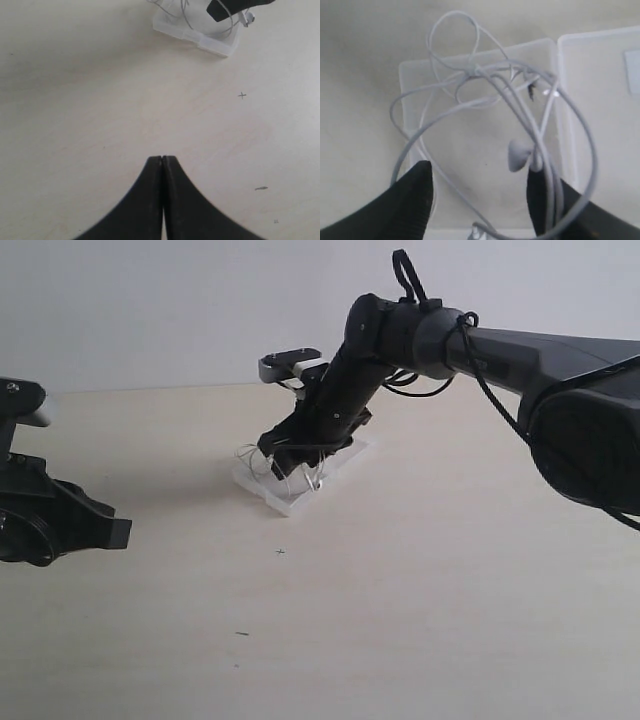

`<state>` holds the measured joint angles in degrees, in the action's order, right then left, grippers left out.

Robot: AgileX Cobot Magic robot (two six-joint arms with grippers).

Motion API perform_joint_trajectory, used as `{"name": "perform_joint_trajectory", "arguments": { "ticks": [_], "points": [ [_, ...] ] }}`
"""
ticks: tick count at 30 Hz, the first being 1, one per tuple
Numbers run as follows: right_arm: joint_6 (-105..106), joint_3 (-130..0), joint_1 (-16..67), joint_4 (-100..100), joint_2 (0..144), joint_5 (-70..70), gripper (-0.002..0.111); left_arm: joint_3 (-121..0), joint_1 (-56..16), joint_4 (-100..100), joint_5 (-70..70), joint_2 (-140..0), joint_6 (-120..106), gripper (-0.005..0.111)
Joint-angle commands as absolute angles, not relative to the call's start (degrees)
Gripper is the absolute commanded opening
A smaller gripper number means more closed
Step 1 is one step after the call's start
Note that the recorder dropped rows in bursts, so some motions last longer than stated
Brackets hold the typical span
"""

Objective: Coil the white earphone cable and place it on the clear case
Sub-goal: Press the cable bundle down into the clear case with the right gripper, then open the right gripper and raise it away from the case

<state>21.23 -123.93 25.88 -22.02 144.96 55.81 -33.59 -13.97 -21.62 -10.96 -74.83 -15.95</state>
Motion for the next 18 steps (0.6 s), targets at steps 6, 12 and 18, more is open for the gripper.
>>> {"name": "perform_joint_trajectory", "arguments": {
  "ticks": [6, 12, 18],
  "points": [
    [17.3, -124.4, 25.9, -19.3, 140.5, 53.1, 0.056, -33.4, -14.0, -23.1, -11.5, -74.3, -16.1, 0.000],
    [17.3, -124.4, 25.9, -18.9, 139.2, 53.7, 0.056, -33.4, -14.0, -23.1, -11.8, -74.3, -16.1, 0.000],
    [10.4, -124.4, 25.9, -7.0, 138.0, 53.9, 0.056, -33.4, -14.0, -23.1, -12.3, -74.3, -16.1, 0.000]
  ]
}}
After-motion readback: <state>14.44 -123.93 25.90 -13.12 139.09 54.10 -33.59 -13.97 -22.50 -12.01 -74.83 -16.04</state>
